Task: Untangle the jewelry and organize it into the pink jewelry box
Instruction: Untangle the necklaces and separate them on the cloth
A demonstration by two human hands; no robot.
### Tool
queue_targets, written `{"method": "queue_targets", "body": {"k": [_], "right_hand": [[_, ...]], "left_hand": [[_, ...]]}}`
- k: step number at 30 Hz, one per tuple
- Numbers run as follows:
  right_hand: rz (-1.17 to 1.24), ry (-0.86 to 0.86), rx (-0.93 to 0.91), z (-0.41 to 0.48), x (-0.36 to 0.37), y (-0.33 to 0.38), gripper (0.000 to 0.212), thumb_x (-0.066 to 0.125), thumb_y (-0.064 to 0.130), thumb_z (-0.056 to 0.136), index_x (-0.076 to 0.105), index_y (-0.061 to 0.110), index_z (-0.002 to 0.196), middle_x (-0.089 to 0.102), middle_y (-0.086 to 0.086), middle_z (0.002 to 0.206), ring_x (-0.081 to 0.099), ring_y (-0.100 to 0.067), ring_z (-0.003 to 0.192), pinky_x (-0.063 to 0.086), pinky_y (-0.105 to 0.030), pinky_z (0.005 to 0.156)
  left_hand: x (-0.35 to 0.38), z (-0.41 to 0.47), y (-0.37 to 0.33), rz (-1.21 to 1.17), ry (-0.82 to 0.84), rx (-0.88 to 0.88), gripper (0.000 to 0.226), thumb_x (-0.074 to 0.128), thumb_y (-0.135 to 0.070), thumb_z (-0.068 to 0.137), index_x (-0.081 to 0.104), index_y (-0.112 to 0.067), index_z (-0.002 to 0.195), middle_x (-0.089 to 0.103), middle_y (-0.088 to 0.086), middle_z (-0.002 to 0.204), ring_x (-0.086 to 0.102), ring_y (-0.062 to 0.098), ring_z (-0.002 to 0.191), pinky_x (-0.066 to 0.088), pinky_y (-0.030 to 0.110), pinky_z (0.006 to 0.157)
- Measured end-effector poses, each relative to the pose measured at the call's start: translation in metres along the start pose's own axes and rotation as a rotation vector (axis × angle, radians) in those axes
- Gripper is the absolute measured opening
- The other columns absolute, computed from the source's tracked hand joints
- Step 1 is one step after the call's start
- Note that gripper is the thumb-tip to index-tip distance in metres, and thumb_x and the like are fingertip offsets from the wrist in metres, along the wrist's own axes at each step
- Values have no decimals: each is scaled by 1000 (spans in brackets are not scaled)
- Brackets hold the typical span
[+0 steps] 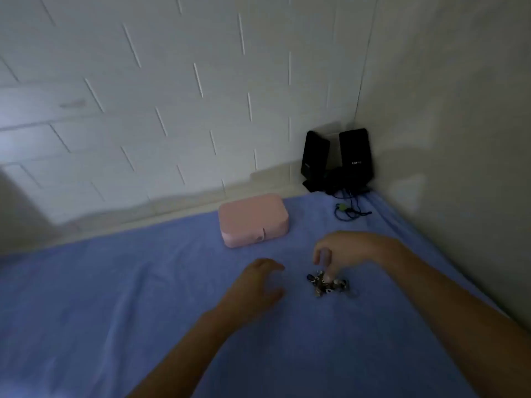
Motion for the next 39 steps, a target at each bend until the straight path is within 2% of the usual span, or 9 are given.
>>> {"method": "queue_targets", "body": {"k": [3,6,8,13,22,25,29,36,39], "right_hand": [[-42,-16,-40,7,11,-3,47,80,29,72,58,24,113,52,14,97,53,-10,93,43,-19,73],[-44,-56,-74,14,19,-9,54,85,35,64,54,30,108,52,11,102,53,-9,90,46,-25,74],[-54,-61,-98,14,22,-10,59,86,35,61,52,30,109,51,12,102,51,-7,86,46,-23,71],[-11,-113,-116,10,28,-16,61,86,32,63,50,29,112,52,12,102,53,-8,89,46,-24,74],[112,-70,-189,0,31,-30,20,73,9,77,68,17,94,70,2,83,66,-11,76,50,-25,80],[195,-87,-238,0,29,-35,13,72,12,81,71,12,94,72,-12,95,68,-25,88,51,-31,87],[329,-93,-306,-5,27,-36,16,62,16,90,69,2,95,69,-3,79,62,-15,75,49,-23,76],[493,-65,-370,-30,10,-40,18,57,2,91,65,0,107,65,-7,83,60,-13,75,51,-21,72],[503,-87,-370,-39,3,-47,11,58,5,91,68,6,95,64,-7,83,59,-14,76,51,-22,74]], "left_hand": [[26,3,15,148,-11,-14,59,54,-46,89,34,-28,141,19,-3,154,12,15,143,12,33,117],[38,0,16,261,-104,27,74,26,-69,79,29,-33,143,16,-6,156,5,14,145,-3,34,116],[38,1,19,281,-157,41,80,16,-70,73,30,-34,142,18,-7,155,7,13,144,-3,33,115],[40,3,24,284,-171,57,81,18,-71,71,33,-33,141,23,-7,154,13,13,143,4,34,117],[40,5,21,311,-111,16,77,19,-73,71,34,-39,139,24,-4,153,17,14,142,12,39,115],[45,5,10,350,-53,8,55,35,-56,88,34,-39,140,22,-1,154,16,17,142,13,39,115],[52,1,-12,350,-106,72,43,38,-17,99,39,-29,140,28,2,152,22,20,141,15,30,113],[49,-6,-25,112,-124,3,44,43,0,92,52,-18,131,39,0,144,33,15,135,18,16,106],[53,-1,-33,-38,-70,-23,39,57,-11,90,54,-25,126,50,-6,133,45,13,124,33,25,106]]}}
Point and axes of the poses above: each hand's wrist, its own z-axis towards the middle knuckle, its own x-axis out of the palm, y = z × x, the point moved 9 cm from there along z, towards the middle knuckle
